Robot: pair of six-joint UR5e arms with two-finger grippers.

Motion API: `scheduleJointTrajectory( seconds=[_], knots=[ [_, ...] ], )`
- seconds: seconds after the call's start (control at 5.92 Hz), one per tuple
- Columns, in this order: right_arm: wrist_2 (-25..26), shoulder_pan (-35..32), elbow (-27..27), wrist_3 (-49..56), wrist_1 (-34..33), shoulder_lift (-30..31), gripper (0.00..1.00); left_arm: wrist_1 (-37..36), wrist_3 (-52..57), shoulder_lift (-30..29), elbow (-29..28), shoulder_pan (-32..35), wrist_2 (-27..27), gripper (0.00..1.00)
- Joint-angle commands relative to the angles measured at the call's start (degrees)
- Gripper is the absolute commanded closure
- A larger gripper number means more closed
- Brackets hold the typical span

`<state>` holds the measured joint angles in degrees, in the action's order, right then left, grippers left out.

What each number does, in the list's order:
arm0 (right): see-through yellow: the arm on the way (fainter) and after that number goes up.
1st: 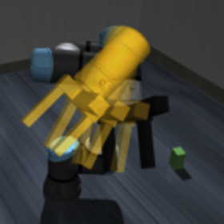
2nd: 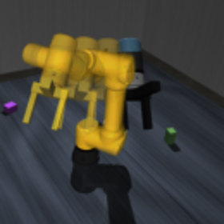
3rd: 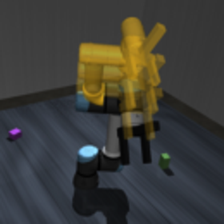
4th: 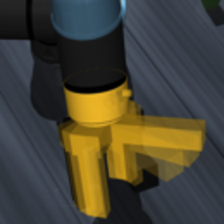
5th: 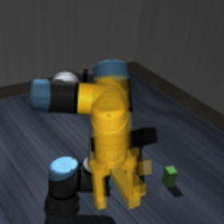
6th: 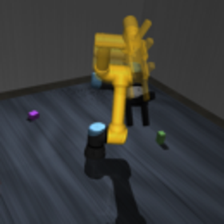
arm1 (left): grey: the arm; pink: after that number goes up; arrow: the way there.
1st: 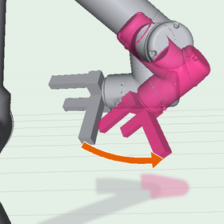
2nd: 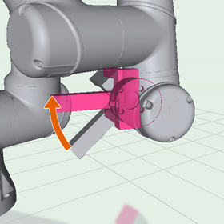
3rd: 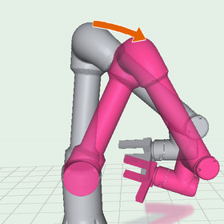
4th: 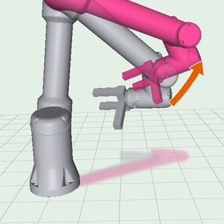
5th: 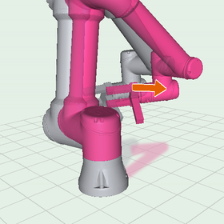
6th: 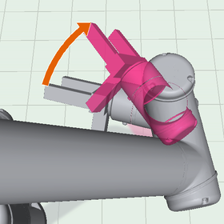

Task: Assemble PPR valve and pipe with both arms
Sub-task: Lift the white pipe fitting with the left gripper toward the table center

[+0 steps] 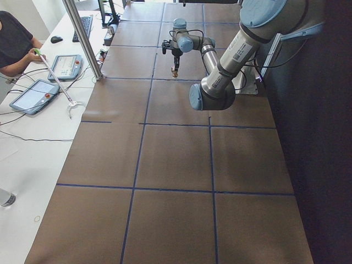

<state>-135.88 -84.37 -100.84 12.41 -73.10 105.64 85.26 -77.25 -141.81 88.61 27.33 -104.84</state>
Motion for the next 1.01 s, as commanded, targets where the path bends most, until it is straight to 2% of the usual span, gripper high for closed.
scheduleJointTrajectory(
  seconds=[0.0,0.84],
  knots=[
    [0.0,0.1,0.1,-0.1,0.0,0.0,0.0,-0.2,0.0,0.0,-0.1,-0.1,0.0,1.0],
    [0.0,0.1,0.1,-0.4,-0.1,0.0,0.0,-0.1,-0.2,0.2,0.0,-0.6,-0.1,0.86]
  ],
)
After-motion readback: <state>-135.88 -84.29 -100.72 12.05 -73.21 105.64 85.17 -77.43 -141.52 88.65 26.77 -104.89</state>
